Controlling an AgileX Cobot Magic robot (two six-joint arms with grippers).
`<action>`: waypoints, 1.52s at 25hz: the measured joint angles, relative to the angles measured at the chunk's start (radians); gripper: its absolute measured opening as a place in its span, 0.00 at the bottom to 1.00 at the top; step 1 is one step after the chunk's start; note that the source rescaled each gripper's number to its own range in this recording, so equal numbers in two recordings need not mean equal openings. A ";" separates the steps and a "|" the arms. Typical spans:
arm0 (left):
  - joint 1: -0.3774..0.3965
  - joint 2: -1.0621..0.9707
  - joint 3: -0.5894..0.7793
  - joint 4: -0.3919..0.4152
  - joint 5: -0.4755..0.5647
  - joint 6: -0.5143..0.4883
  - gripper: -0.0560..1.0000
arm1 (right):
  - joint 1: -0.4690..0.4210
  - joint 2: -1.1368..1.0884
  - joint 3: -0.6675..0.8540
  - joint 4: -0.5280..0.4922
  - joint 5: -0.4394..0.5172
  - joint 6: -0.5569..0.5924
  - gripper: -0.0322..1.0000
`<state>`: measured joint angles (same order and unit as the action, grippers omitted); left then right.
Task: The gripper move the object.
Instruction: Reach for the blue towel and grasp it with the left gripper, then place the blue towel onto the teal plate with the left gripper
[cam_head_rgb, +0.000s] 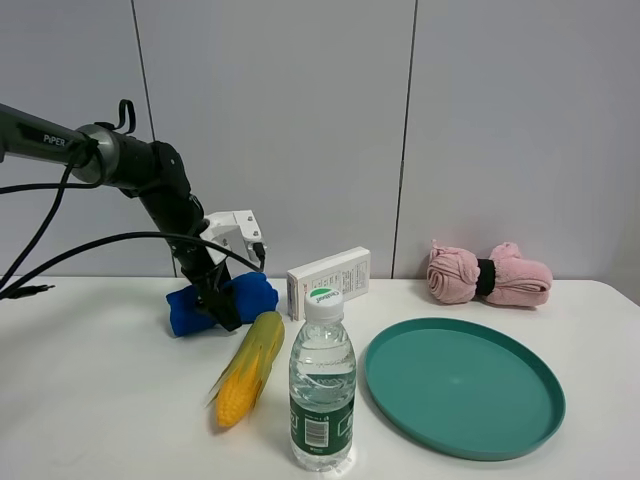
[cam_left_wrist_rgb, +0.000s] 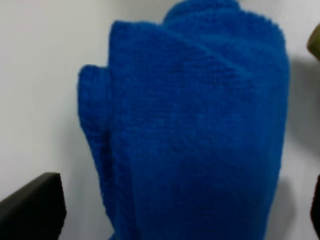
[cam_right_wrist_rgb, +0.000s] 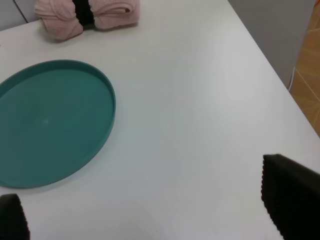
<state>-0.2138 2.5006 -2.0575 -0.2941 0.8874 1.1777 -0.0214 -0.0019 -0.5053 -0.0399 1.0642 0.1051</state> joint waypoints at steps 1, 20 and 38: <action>0.000 0.000 0.000 0.000 -0.002 0.000 1.00 | 0.000 0.000 0.000 0.000 0.000 0.000 1.00; -0.025 -0.090 -0.036 0.075 0.013 -0.015 0.05 | 0.000 0.000 0.000 0.000 0.000 0.000 1.00; -0.390 -0.247 -0.279 0.219 0.063 -0.163 0.05 | 0.000 0.000 0.000 0.000 0.000 0.000 1.00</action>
<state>-0.6035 2.2536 -2.3367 -0.0751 0.9504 1.0144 -0.0214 -0.0019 -0.5053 -0.0399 1.0642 0.1051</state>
